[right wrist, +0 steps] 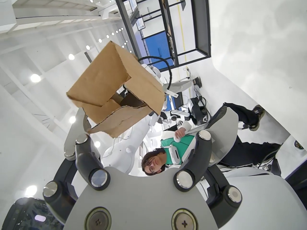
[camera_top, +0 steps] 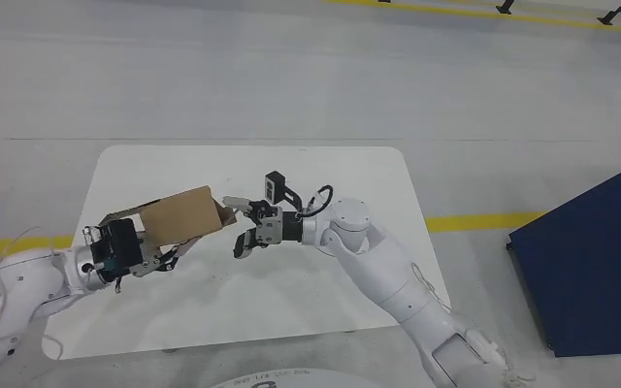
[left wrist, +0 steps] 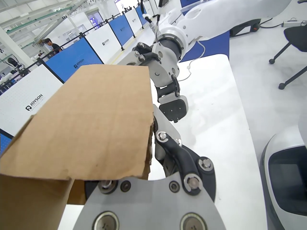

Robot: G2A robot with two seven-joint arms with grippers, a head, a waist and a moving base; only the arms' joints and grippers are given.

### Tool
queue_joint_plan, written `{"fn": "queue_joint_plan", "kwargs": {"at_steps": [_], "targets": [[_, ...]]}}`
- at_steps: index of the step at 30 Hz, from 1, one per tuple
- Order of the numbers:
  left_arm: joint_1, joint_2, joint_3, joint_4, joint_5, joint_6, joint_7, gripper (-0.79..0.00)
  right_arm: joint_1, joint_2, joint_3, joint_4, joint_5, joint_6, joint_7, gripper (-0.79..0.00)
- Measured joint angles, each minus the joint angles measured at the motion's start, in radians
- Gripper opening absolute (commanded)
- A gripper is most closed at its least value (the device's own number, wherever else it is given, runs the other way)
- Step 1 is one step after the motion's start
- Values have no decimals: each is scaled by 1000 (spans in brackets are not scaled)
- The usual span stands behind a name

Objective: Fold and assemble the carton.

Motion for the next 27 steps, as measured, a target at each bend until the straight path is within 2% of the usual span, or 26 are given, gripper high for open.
{"fn": "queue_joint_plan", "kwargs": {"at_steps": [7, 13, 18, 27], "targets": [[-8, -7, -20, 68, -103, -168, 123, -785, -67, 16, 80, -14, 58, -54, 39, 0], [-37, -22, -23, 142, -195, -320, 229, -785, -80, 20, 92, 13, 88, -66, 66, 0], [-60, -38, -15, 165, -232, -350, 221, -785, -67, 17, 53, 29, 75, -58, 98, 0], [-83, -64, 18, 135, -248, -372, 198, -785, 11, -2, -56, 41, 49, -30, 119, 0]]}}
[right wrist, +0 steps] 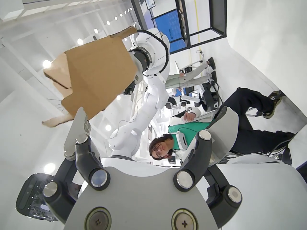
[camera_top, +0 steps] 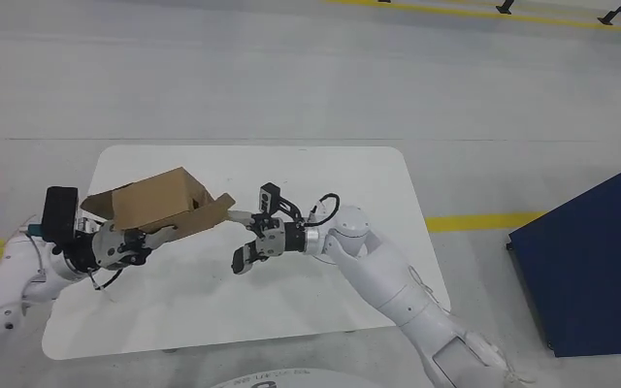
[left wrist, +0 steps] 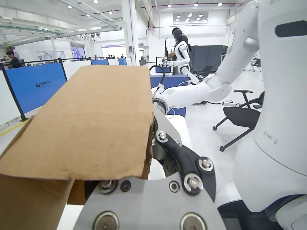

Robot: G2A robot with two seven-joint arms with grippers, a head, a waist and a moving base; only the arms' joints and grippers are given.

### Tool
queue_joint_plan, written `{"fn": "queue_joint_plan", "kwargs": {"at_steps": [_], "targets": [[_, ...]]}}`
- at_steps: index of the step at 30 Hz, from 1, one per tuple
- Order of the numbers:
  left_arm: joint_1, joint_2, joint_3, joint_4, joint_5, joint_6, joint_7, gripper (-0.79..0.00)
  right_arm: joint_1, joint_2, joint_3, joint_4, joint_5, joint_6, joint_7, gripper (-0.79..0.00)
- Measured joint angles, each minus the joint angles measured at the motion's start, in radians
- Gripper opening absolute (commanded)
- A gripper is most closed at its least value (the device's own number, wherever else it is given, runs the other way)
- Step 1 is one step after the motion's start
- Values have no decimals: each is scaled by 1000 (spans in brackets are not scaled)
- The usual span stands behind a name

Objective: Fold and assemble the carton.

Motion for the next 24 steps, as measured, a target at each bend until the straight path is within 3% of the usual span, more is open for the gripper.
{"fn": "queue_joint_plan", "kwargs": {"at_steps": [11, 24], "targets": [[-23, -5, 48, -8, -16, 0, 0, -785, 74, -20, -67, 49, 66, -18, 87, 0], [-54, 8, 86, 25, -38, 0, 0, -785, 66, -17, -40, 90, 124, -58, 123, 0]]}}
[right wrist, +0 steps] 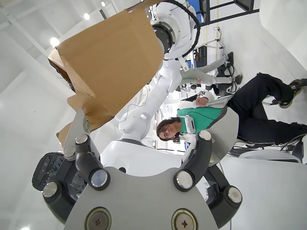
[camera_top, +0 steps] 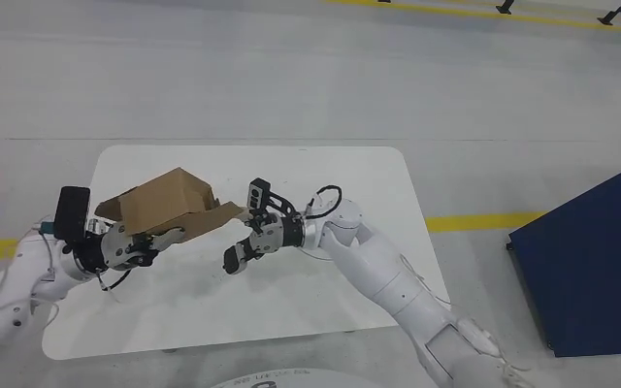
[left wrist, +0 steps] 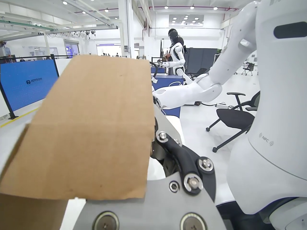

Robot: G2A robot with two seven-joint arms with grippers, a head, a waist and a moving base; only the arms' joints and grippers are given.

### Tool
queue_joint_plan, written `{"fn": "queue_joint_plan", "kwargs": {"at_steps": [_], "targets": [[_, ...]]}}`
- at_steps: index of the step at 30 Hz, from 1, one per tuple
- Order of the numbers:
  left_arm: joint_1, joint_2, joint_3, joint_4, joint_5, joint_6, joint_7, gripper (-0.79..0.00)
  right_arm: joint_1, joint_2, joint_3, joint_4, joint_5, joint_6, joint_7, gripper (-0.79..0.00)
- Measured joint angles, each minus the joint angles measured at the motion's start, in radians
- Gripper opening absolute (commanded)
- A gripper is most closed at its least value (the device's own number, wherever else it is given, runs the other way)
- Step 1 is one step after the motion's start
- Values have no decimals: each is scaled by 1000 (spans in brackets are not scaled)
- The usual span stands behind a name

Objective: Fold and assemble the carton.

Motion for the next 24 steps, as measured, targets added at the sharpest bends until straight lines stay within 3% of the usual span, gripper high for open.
{"fn": "queue_joint_plan", "kwargs": {"at_steps": [16, 24], "targets": [[-34, 30, 84, -4, 9, 0, 0, -785, 37, -9, -73, 38, -46, 44, 37, 0], [-29, 39, 64, 14, -12, 0, 0, -785, -41, 0, 65, 23, 121, -132, -35, 0]]}}
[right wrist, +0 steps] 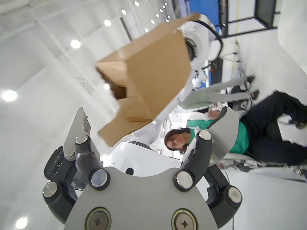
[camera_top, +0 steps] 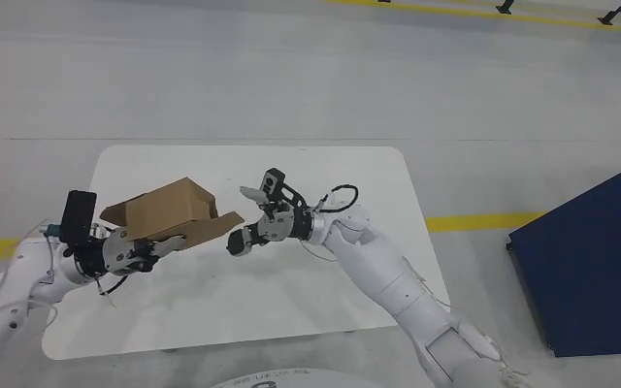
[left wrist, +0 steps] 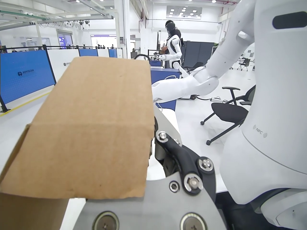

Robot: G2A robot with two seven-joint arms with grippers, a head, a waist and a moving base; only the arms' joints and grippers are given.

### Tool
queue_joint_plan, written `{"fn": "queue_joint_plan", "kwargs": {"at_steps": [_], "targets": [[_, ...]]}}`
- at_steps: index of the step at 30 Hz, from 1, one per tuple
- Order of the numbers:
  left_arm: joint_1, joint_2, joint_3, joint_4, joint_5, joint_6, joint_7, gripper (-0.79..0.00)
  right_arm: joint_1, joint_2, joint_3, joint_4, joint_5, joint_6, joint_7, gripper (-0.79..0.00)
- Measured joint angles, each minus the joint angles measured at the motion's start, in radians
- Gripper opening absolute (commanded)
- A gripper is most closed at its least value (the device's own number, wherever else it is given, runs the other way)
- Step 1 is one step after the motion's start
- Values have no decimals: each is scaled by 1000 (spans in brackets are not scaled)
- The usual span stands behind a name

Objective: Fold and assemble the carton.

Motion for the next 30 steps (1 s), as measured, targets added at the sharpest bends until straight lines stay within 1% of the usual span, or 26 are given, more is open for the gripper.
{"fn": "queue_joint_plan", "kwargs": {"at_steps": [3, 7, 9, 11, 12, 15, 19, 21, 24, 30], "targets": [[7, -3, -13, 16, -7, 4, -4, -785, -35, 7, 37, -13, 26, -26, 19, 0], [18, -13, -24, 33, -40, 34, -39, -785, -73, 13, 60, -36, 37, -53, 61, 0], [19, -18, -25, 34, -69, 40, -65, -785, -81, 15, 53, -48, 8, -54, 88, 0], [17, -24, -25, 33, -100, 41, -101, -785, -77, 17, 28, -58, -56, -37, 109, 0], [16, -26, -25, 31, -111, 42, -116, -785, -73, 16, 16, -60, -81, -26, 107, 0], [12, -35, -25, 21, -140, 41, -160, -785, -46, 8, -24, -52, -128, 8, 49, 0], [8, -43, -36, 3, -144, 13, -196, -785, 11, -10, -68, -7, -113, 38, -31, 0], [11, -45, -43, -5, -130, 3, -205, -785, 30, -17, -82, 11, -105, 45, -51, 0], [19, -47, -52, -17, -107, -1, -207, -785, 56, -25, -100, 35, -95, 61, -57, 0], [26, -52, -62, -19, -89, 0, -199, -785, 93, -34, -129, 73, -87, 101, -20, 0]]}}
